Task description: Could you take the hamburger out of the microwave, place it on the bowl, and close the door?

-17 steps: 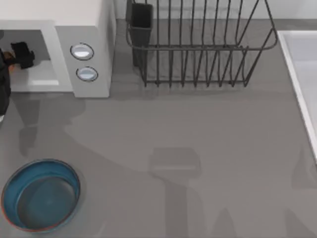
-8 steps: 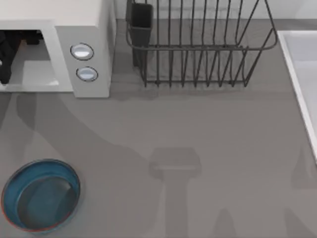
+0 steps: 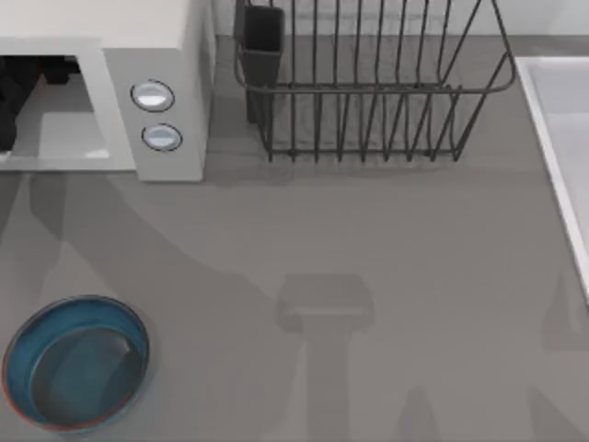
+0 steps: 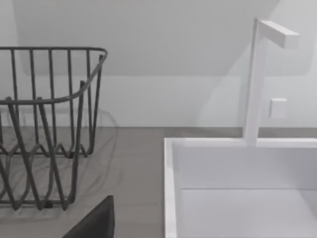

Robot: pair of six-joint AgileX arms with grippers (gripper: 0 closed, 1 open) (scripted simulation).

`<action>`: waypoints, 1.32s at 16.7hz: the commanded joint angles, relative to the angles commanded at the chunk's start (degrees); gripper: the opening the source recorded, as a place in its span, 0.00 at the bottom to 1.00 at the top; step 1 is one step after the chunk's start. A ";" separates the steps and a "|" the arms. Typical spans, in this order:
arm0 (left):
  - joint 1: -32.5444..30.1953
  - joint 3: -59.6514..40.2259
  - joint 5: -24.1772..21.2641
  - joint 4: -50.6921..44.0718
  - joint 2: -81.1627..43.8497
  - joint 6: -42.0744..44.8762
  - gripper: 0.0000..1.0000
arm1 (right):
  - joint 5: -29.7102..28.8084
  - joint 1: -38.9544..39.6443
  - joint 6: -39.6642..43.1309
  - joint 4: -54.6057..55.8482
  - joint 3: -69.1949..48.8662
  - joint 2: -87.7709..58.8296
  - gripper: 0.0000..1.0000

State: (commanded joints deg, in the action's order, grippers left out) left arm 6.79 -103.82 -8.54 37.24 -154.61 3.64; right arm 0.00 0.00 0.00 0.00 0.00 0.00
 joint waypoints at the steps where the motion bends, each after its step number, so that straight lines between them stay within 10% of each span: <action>1: 0.01 0.12 -0.01 0.08 0.06 0.00 0.00 | 0.00 0.00 0.00 0.00 0.00 0.00 1.00; 22: 5.49 60.44 -5.03 35.35 24.77 1.57 0.00 | 0.00 0.00 0.00 0.00 0.00 0.00 1.00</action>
State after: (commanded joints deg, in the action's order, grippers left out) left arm 12.28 -43.38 -13.56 72.59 -129.85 5.21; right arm 0.00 0.00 0.00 0.00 0.00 0.00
